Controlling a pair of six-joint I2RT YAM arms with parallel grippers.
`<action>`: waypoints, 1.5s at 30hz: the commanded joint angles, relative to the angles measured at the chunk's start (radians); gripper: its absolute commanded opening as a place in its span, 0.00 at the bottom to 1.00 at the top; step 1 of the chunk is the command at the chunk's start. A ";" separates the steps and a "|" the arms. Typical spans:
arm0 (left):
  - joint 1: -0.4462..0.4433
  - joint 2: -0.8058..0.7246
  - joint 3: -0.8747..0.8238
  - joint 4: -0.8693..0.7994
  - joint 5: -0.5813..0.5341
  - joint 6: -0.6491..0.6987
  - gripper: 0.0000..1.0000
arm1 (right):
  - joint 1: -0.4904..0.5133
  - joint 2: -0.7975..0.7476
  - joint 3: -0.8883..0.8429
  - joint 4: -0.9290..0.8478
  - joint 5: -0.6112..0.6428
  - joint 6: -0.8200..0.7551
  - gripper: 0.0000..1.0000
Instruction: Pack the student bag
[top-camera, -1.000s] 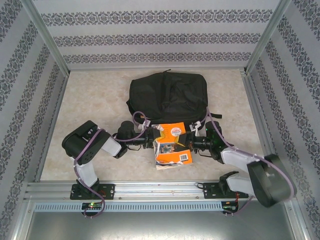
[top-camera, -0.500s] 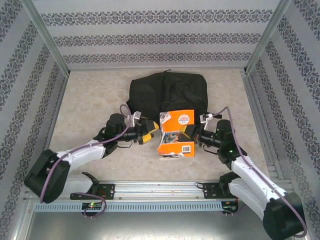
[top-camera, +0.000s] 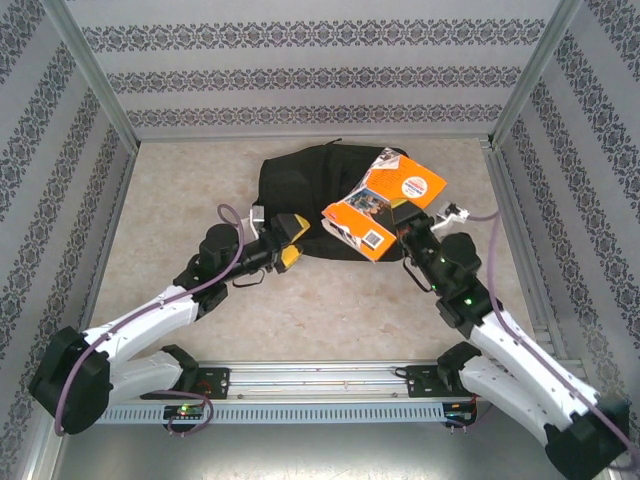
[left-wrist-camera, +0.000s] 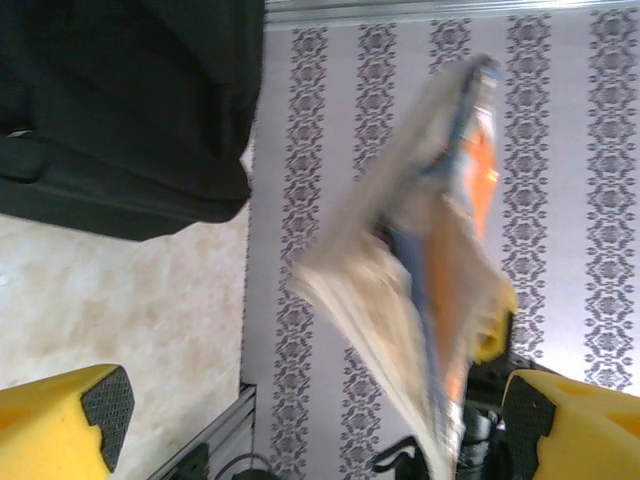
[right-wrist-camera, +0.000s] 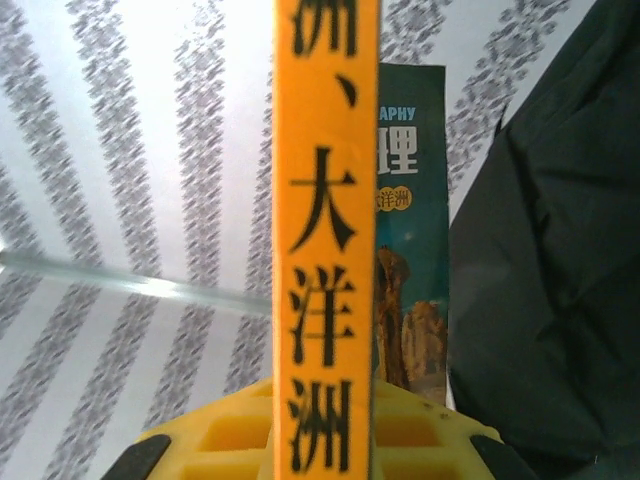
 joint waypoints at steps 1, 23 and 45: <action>-0.058 -0.019 0.062 0.113 -0.142 -0.008 0.97 | 0.031 0.070 0.073 0.164 0.123 0.014 0.00; -0.176 0.276 0.211 0.415 -0.266 -0.044 0.92 | 0.097 0.241 0.190 0.281 0.159 0.036 0.00; -0.172 0.263 0.175 0.446 -0.414 0.035 0.44 | 0.189 0.266 0.106 0.337 0.228 0.046 0.00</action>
